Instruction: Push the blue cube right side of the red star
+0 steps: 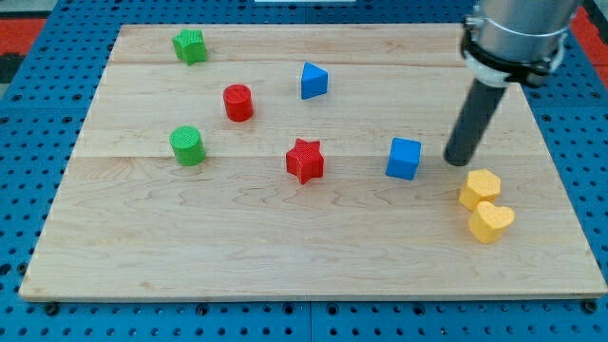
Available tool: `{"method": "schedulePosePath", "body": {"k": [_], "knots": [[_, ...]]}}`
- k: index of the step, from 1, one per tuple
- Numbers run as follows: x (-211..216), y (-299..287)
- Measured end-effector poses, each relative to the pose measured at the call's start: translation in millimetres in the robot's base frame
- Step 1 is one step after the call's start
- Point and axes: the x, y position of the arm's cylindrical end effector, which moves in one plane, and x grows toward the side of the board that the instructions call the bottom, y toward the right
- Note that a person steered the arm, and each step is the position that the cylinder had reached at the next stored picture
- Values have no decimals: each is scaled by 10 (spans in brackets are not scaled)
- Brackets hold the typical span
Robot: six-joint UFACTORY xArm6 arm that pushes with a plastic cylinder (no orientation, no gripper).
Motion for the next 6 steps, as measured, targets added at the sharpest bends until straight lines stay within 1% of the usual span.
{"method": "schedulePosePath", "body": {"k": [1,2,3,4,5,6], "knots": [[-82,-719],[-288,-821],[-683,-942],[-554,-1523],[-16,-1944],[560,-1964]]}}
